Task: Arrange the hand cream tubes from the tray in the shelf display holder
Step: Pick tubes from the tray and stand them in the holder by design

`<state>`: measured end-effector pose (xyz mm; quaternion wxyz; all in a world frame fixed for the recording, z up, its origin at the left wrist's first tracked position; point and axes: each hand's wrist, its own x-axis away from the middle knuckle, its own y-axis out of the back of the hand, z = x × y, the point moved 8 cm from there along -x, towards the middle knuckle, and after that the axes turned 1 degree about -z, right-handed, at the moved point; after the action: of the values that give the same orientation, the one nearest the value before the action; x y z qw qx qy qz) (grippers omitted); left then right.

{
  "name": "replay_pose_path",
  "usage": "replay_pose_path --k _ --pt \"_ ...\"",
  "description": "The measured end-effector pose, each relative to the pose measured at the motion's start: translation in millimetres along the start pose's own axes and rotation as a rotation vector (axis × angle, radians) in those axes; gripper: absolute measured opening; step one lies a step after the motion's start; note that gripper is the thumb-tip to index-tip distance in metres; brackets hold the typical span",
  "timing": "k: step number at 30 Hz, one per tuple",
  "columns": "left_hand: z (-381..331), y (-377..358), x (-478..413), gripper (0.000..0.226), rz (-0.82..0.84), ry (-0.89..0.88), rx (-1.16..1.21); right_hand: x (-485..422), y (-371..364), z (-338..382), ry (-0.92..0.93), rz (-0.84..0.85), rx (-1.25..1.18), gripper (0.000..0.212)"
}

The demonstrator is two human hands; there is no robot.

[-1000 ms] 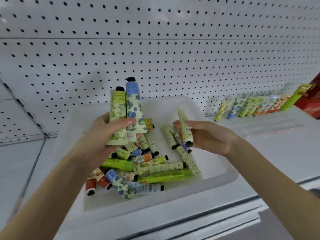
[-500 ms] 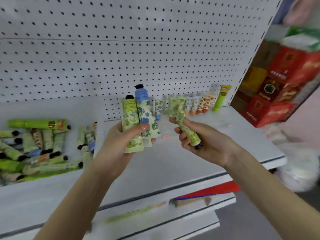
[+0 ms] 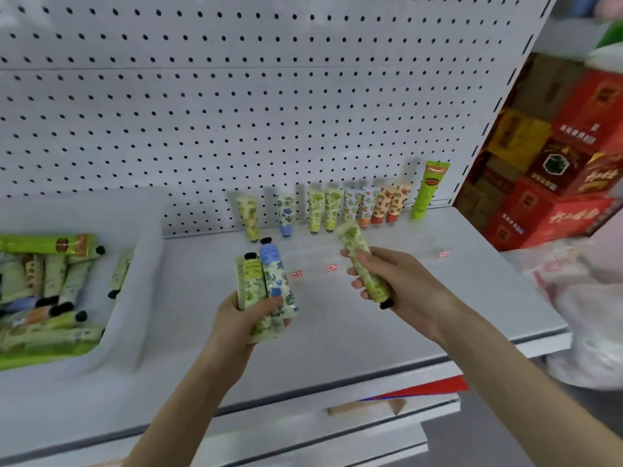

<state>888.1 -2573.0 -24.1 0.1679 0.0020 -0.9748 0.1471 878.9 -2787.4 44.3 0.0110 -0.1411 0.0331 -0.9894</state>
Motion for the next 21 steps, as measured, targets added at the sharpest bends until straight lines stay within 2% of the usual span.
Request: replay_pose_path --k 6,8,13,21 --pt "23.8 -11.0 -49.3 0.032 0.018 0.015 -0.071 -56.4 32.3 29.3 0.199 -0.144 0.551 0.006" --pt "27.6 -13.1 -59.1 0.035 0.034 0.008 -0.106 -76.8 37.8 32.7 0.243 -0.166 0.699 0.012" --pt "27.0 -17.0 -67.4 0.040 0.097 -0.040 -0.184 -111.0 34.6 49.7 0.330 -0.214 0.697 0.013" --pt "24.4 -26.5 -74.9 0.038 0.116 -0.131 -0.215 -155.6 37.2 50.0 0.450 -0.315 0.890 0.026"
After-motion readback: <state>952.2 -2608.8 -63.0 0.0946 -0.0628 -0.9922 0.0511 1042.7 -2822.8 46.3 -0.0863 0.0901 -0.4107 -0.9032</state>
